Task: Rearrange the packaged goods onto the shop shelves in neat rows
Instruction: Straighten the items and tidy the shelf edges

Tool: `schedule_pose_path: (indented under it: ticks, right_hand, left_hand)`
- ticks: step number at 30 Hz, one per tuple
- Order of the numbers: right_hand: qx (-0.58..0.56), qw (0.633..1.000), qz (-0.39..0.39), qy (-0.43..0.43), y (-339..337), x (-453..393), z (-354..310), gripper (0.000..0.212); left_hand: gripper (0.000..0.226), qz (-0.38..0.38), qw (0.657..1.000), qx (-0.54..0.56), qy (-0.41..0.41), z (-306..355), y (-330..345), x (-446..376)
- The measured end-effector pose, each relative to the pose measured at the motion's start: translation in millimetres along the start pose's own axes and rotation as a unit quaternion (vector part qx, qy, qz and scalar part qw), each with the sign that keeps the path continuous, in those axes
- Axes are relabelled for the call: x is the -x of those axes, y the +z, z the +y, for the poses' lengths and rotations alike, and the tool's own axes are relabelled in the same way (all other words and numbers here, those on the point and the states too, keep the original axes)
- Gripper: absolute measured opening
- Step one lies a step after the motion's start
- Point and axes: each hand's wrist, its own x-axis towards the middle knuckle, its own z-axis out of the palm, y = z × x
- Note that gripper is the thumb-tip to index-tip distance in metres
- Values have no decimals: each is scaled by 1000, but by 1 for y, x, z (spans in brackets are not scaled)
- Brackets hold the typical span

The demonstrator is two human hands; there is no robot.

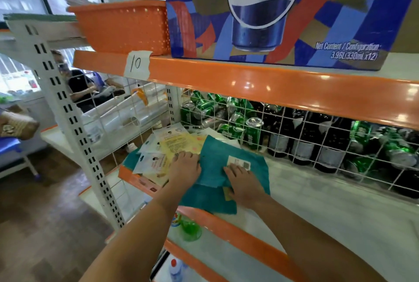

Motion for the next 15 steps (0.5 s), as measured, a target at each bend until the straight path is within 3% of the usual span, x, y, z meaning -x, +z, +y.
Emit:
schedule_pose_path:
  ticks: [15]
  right_hand:
    - [-104, 990, 64, 74, -22, 7, 18, 58]
  left_hand:
    - [32, 7, 1000, -1, 29, -4, -1, -16]
